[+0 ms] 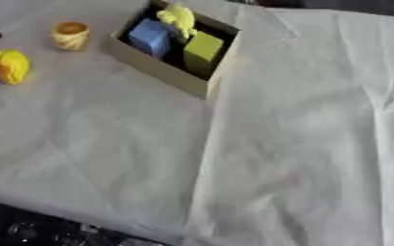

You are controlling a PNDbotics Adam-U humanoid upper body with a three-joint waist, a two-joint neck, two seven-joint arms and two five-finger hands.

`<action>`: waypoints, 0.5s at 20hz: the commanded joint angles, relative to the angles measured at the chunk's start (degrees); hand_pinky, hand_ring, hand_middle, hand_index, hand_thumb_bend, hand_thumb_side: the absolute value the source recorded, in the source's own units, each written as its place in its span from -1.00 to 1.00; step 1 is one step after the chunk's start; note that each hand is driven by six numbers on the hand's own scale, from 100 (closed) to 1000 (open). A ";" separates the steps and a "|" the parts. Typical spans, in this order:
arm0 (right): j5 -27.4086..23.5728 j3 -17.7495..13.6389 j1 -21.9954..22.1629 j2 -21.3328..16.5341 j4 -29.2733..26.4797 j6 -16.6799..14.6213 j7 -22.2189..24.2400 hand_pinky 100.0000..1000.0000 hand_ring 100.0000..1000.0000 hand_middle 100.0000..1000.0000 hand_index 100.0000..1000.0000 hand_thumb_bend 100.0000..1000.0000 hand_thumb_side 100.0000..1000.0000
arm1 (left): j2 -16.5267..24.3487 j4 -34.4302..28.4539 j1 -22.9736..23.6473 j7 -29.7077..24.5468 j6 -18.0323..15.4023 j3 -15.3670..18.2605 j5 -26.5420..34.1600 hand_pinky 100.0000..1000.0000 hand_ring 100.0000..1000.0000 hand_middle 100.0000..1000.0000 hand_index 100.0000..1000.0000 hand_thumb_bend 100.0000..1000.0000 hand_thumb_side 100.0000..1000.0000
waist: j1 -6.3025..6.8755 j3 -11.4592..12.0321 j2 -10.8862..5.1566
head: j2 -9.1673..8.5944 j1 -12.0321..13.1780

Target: Pick up objects on the table and place them in the box.

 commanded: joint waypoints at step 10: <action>-1.21 -0.85 0.37 -0.80 0.74 0.35 -0.81 0.57 0.56 0.36 0.68 -1.00 -0.03 | -4.15 9.35 -3.79 4.82 0.58 0.88 -6.95 0.67 0.77 0.58 0.79 -0.28 -1.00 | 1.01 -0.46 -1.02 | 0.21 0.07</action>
